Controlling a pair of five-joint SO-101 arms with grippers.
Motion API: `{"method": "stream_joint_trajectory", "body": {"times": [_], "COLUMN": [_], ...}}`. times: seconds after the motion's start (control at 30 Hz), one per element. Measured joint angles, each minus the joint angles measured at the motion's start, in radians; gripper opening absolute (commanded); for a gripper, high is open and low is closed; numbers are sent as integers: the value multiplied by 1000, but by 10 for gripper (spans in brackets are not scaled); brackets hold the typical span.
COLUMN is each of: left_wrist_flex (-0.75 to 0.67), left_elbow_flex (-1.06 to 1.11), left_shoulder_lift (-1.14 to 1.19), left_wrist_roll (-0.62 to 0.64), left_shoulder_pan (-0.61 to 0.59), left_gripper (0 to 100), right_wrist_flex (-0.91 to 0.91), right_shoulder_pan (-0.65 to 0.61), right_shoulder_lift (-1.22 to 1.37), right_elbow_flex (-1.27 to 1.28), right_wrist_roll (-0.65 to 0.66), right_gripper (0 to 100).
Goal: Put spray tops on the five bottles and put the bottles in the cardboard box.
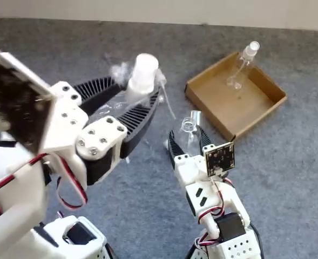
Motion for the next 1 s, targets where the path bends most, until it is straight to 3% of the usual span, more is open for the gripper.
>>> {"method": "stream_joint_trajectory", "body": {"times": [0.4, 0.8, 1.0], "left_wrist_flex": [-341, -686, -879], "left_elbow_flex": [496, 818, 916], "left_shoulder_lift": [-71, -69, -69], "left_wrist_roll": [0, -2, -2], "left_shoulder_pan": [0, 0, -64], "left_gripper": [5, 5, 5], "right_wrist_flex": [0, 0, 0], "right_shoulder_pan": [3, 3, 3], "right_shoulder_lift": [0, 0, 0], "right_elbow_flex": [0, 0, 0], "right_wrist_roll": [0, 0, 0], "right_gripper": [92, 92, 92]}}
